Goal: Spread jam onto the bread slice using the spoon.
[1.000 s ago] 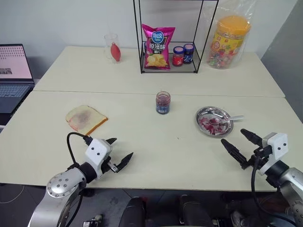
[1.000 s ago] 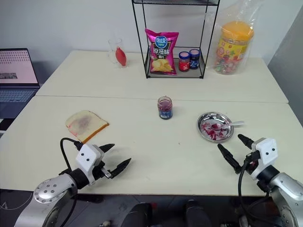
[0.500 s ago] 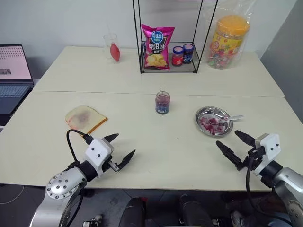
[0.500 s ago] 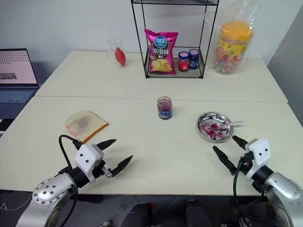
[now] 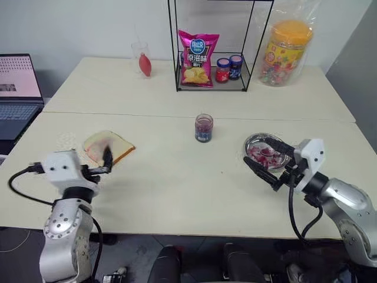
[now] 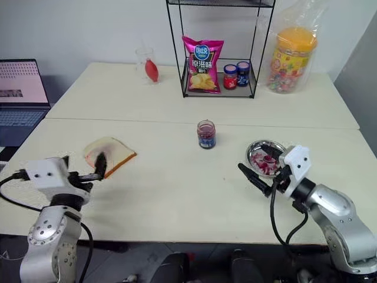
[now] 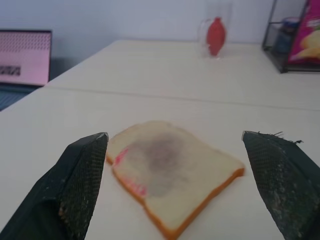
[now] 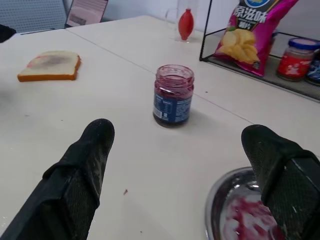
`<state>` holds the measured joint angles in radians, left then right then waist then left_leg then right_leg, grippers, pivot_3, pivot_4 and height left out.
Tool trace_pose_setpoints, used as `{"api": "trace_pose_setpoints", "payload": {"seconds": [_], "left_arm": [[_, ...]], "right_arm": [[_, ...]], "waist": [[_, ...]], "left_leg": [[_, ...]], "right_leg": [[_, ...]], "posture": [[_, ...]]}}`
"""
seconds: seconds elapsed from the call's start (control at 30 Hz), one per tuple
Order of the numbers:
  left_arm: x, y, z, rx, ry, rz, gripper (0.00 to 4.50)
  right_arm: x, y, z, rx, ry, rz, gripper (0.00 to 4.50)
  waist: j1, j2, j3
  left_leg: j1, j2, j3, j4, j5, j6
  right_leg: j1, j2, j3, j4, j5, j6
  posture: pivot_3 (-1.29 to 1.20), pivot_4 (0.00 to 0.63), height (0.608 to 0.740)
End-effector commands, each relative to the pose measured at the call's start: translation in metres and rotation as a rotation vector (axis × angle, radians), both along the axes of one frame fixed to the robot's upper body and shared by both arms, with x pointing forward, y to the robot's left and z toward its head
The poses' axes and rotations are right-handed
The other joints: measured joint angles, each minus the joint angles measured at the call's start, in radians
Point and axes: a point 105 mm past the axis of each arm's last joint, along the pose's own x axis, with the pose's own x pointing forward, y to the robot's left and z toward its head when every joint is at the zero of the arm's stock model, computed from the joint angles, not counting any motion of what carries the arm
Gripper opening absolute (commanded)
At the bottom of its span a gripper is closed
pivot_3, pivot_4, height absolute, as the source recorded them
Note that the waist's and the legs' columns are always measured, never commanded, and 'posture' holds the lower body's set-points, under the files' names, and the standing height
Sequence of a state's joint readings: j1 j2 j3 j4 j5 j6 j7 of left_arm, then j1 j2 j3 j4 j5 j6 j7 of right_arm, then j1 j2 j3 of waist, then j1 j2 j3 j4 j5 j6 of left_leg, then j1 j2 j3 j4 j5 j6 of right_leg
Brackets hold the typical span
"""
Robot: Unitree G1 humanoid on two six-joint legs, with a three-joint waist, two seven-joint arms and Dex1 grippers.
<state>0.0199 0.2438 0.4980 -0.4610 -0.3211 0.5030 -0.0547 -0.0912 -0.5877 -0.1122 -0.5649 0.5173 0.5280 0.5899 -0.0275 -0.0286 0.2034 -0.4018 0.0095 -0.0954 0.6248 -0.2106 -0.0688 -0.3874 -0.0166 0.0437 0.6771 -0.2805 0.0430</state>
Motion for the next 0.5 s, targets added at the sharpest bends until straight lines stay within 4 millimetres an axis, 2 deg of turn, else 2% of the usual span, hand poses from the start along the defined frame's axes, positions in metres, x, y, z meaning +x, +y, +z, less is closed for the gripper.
{"api": "trace_pose_setpoints", "payload": {"seconds": [0.03,0.13,0.3,0.5], "left_arm": [[0.012,0.020,-0.005,-0.165,0.013,0.067,4.50],[0.026,0.035,-0.010,-0.257,0.030,0.135,4.50],[0.043,0.045,-0.017,-0.383,0.057,0.185,4.50],[0.060,0.044,-0.022,-0.447,0.099,0.183,4.50]], "right_arm": [[0.002,0.038,0.018,-0.022,0.018,0.189,4.44],[0.005,0.055,0.021,-0.099,0.055,0.296,4.44],[0.013,0.063,0.025,-0.160,0.057,0.337,4.44],[0.015,0.068,0.029,-0.147,0.069,0.363,4.44]], "waist": [[-0.001,0.000,0.000],[-0.002,-0.002,0.000],[0.000,-0.006,-0.002],[0.000,-0.006,-0.002]], "left_leg": [[0.000,0.000,0.000,0.000,0.000,0.000],[0.001,0.000,0.000,0.003,0.000,0.000],[-0.001,0.000,-0.001,0.001,0.000,0.000],[-0.003,0.000,-0.002,0.001,0.000,-0.001]], "right_leg": [[0.000,0.000,0.000,0.000,0.000,0.000],[0.001,0.000,-0.001,0.002,0.002,0.001],[0.001,0.000,-0.001,-0.002,0.002,0.001],[-0.001,0.000,-0.002,-0.003,0.004,0.001]], "posture": [[0.00,0.150,0.740],[0.00,0.150,0.740],[0.00,0.150,0.740],[0.00,0.150,0.740]]}}
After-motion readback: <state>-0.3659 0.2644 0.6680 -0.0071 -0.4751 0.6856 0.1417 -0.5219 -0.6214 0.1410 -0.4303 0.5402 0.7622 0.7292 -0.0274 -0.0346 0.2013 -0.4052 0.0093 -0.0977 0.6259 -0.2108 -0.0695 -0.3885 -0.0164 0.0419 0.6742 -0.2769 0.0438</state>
